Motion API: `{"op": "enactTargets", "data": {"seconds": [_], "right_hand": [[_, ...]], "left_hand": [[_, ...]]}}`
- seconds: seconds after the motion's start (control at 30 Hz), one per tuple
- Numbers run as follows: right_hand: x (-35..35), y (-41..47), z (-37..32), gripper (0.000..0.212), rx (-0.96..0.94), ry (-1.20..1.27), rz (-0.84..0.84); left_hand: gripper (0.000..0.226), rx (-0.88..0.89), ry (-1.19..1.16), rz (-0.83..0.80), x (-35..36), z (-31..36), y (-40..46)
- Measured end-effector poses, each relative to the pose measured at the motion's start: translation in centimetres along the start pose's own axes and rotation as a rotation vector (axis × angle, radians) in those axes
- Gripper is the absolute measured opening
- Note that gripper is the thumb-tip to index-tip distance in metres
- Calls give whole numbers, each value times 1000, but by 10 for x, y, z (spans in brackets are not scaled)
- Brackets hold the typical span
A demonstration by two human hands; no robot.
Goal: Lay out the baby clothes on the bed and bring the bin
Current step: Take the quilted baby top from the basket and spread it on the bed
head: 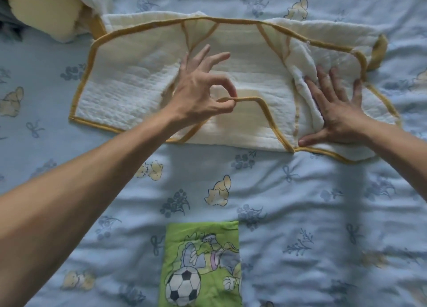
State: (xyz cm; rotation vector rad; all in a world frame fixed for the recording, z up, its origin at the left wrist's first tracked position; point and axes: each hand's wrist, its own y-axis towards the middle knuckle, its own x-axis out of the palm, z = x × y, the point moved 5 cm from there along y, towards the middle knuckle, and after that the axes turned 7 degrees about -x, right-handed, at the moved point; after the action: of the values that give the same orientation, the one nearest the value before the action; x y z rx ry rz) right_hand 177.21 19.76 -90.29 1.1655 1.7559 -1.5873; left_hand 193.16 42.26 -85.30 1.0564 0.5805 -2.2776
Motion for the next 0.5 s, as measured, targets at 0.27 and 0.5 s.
{"op": "enactTargets", "data": {"seconds": [0.27, 0.5], "right_hand": [[3, 0, 3, 138, 20, -24, 44], [1, -5, -2, 137, 23, -56, 39]], "left_hand": [[9, 226, -12, -77, 28, 25, -115], [17, 52, -2, -212, 68, -6, -162]]}}
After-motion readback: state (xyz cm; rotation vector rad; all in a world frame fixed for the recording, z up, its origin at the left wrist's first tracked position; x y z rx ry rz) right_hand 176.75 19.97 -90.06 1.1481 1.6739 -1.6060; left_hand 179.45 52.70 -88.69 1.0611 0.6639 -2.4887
